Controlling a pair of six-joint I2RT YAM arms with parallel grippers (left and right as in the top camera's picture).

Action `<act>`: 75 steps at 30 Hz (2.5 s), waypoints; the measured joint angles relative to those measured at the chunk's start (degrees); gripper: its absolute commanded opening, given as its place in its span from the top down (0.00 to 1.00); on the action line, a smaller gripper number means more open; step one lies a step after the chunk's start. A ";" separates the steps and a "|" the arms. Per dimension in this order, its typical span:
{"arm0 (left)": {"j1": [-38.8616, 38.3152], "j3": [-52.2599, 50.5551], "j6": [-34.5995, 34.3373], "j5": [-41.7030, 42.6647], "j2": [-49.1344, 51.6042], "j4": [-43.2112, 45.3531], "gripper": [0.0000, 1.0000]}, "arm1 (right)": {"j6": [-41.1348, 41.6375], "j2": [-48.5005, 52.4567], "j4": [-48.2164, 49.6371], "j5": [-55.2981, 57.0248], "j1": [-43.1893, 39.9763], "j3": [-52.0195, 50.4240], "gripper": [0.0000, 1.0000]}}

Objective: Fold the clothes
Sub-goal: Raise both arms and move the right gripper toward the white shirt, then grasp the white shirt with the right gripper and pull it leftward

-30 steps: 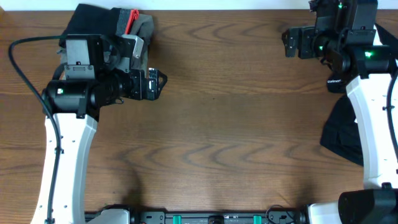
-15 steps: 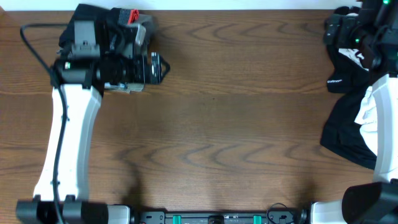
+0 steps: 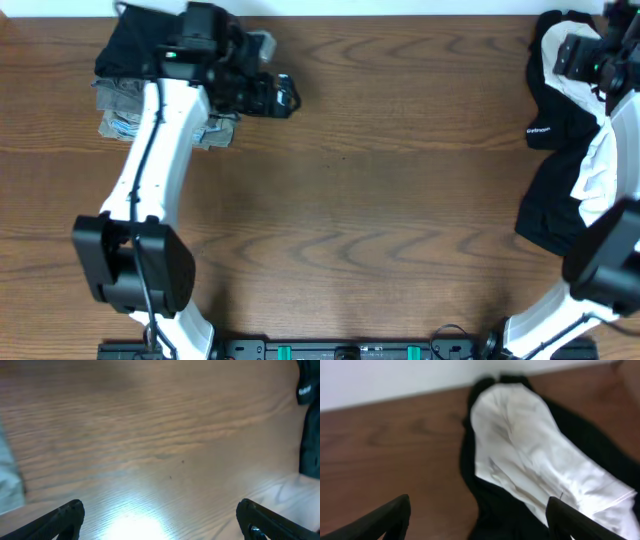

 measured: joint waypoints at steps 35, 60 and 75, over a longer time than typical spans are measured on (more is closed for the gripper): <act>-8.61 0.00 0.83 -5.11 0.07 -1.11 0.01 | -1.07 15.89 4.22 1.27 -7.26 0.00 0.62; -8.41 0.00 0.74 -5.25 0.04 0.46 0.02 | 1.01 14.19 2.80 -5.11 -7.96 0.00 0.99; 2.54 0.26 -0.63 -5.27 -5.07 0.00 0.02 | 1.86 -15.91 -10.78 -20.02 14.56 2.80 0.99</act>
